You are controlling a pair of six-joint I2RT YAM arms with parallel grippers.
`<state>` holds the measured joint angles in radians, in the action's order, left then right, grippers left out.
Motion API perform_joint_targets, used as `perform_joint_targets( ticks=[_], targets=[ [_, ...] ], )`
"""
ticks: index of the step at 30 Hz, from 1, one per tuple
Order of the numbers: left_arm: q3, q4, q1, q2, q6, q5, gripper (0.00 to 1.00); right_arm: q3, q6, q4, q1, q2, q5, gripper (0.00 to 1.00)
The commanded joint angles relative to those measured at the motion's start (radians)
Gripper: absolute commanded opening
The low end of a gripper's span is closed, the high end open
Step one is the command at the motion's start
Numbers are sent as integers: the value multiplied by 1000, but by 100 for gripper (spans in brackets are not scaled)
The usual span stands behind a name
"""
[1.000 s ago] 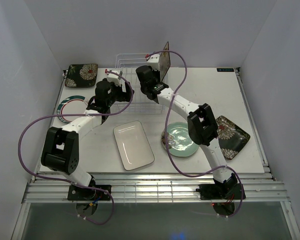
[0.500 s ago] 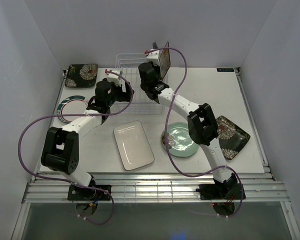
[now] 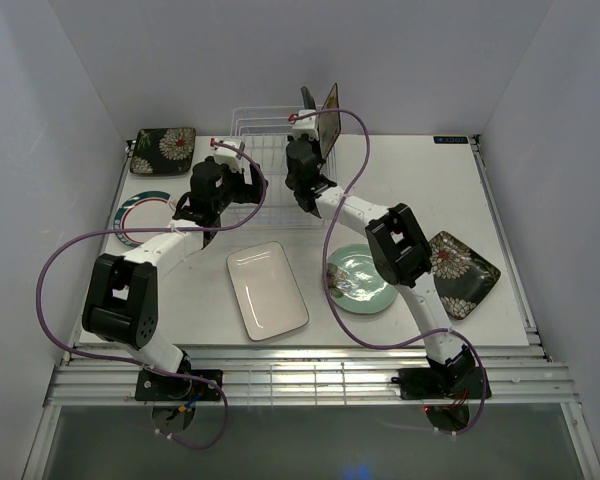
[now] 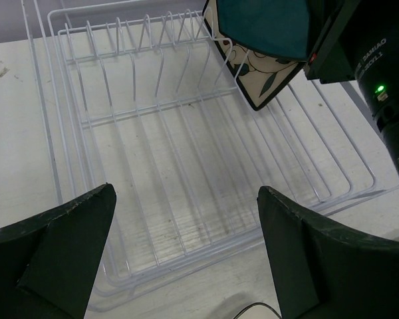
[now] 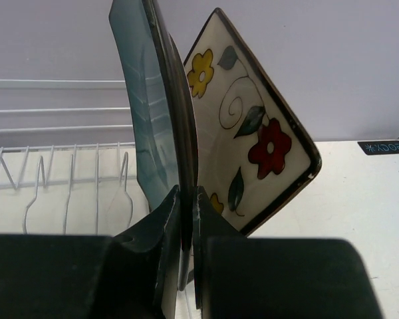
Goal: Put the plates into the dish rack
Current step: Insert the plate into the dish rack.
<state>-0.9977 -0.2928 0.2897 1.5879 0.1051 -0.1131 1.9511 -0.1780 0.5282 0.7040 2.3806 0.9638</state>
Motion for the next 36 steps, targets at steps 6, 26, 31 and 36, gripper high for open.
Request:
perform_joint_targets(
  ticks=[6,26,31,36],
  targets=[
    [-32,-14,-3,-13,-8,16,98,-11,-147,455,-3,19,-8,8],
    [-39,-16,-9,-3,-2,3,98,-69,-31,582,-52,98,-125,8],
    [-41,-16,-12,1,1,-2,98,-98,-31,639,-57,115,-139,8],
    [-39,-16,-14,0,1,-7,98,-101,-60,691,-55,140,-132,8]
  ],
)
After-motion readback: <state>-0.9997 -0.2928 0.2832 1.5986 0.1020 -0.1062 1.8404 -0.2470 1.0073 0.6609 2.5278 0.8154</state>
